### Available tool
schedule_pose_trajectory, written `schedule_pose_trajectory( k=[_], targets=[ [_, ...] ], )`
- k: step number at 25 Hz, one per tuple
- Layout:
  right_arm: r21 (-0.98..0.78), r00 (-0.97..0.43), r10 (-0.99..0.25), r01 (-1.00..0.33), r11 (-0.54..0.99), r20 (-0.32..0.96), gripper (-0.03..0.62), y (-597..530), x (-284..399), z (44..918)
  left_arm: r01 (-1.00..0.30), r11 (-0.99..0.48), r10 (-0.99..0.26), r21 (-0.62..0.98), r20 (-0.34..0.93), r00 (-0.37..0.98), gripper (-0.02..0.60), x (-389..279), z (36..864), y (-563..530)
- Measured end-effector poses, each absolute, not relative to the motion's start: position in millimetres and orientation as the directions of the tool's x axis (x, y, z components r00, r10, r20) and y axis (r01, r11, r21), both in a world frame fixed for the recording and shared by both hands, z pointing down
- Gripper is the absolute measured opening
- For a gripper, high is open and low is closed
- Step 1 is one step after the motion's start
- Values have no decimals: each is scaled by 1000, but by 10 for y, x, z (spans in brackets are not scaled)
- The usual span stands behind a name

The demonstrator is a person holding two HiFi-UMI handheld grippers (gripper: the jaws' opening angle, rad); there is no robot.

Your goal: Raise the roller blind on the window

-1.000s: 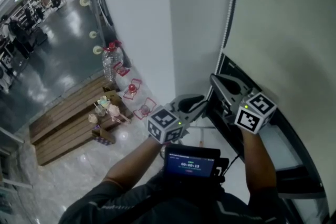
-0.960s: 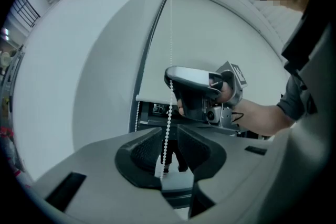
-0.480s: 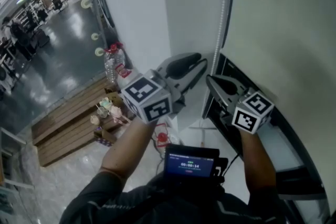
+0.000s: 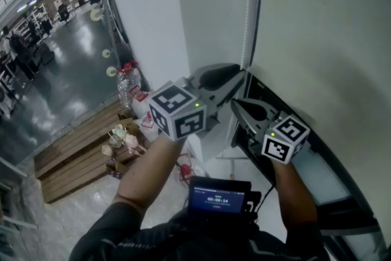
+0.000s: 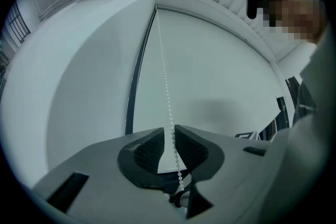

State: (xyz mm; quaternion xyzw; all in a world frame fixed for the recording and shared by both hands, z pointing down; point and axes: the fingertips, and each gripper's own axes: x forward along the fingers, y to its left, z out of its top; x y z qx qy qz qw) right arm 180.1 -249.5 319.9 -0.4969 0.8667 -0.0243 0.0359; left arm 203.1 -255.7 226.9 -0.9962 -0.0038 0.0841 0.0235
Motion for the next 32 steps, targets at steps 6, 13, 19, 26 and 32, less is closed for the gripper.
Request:
schedule_pose_trajectory(
  k=[6,13,19,26,32],
  targets=[
    [-88,-499,-866,-861,500,-44,0,-2446,1835,3186,74,-995,82,-61,-156,984,-5,2078,2296,-2414],
    [-106,-504,-863,-857,505,-37,0,-2409,1798,3227,71,-994,85,-84,-174,981,-6,2069,2342,-2350],
    [-146,-488,-873,-865,480,19,0,-2397,1798,3526,76,-995,84,-58,-144,986,-6,2041,2636,-2361],
    [-200,-481,-873,-865,460,76,2,-2388,1783,3925,89,-996,90,-16,-107,990,-6,2027,3055,-2358],
    [-206,-480,-873,-866,456,83,2,-2361,1792,4022,98,-995,99,-12,-99,990,-6,2015,3146,-2301]
  ],
)
